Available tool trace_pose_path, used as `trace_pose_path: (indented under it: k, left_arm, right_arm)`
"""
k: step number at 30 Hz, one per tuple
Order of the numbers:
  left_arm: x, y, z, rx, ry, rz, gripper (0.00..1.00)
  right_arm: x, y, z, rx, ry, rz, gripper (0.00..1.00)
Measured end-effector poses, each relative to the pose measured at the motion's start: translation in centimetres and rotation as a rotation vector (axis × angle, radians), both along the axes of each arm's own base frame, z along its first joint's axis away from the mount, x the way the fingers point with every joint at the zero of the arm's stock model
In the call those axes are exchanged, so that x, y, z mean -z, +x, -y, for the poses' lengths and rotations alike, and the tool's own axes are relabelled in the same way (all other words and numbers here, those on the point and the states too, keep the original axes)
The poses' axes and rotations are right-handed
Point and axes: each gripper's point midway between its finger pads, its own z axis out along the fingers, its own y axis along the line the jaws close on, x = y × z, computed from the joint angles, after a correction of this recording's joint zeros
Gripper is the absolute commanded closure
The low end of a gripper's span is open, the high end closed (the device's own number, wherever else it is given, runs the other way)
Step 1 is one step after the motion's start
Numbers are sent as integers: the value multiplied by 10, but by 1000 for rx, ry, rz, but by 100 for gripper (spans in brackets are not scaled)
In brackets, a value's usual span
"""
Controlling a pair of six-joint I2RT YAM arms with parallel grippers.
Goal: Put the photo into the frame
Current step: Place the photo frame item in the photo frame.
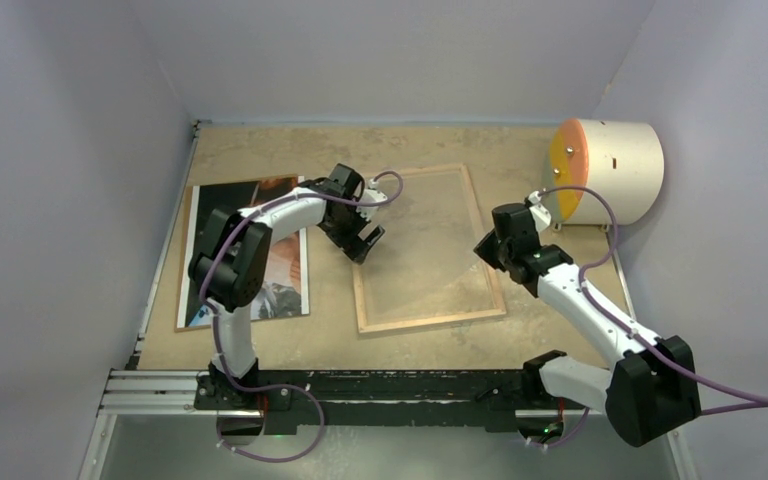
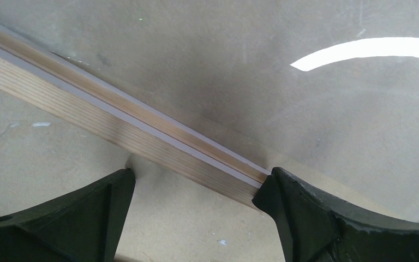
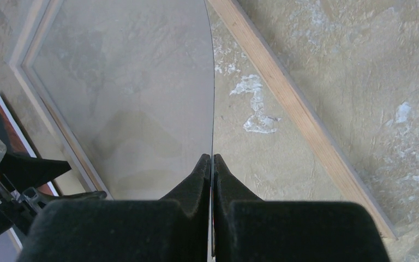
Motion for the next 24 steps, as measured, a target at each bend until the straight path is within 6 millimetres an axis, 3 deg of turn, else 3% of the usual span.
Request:
trace_pose_path:
  k: [3,11,18,24]
  left_arm:
    - [0,6,-9,-11,20,17,4]
    - [-6,32,-56,-97,66,66,3]
    - [-16,25,-58,-94,44,50,0]
    - [-56,38,-73,-131,-11,98,0]
  right_arm:
    - [5,-3,-3,-1,24,-10,100]
    - [32,-21,-24,-9,134,-72,100]
    - [31,-27,-46,-10,229,-77,100]
    - [18,-28,-61,-4,315,-62,100]
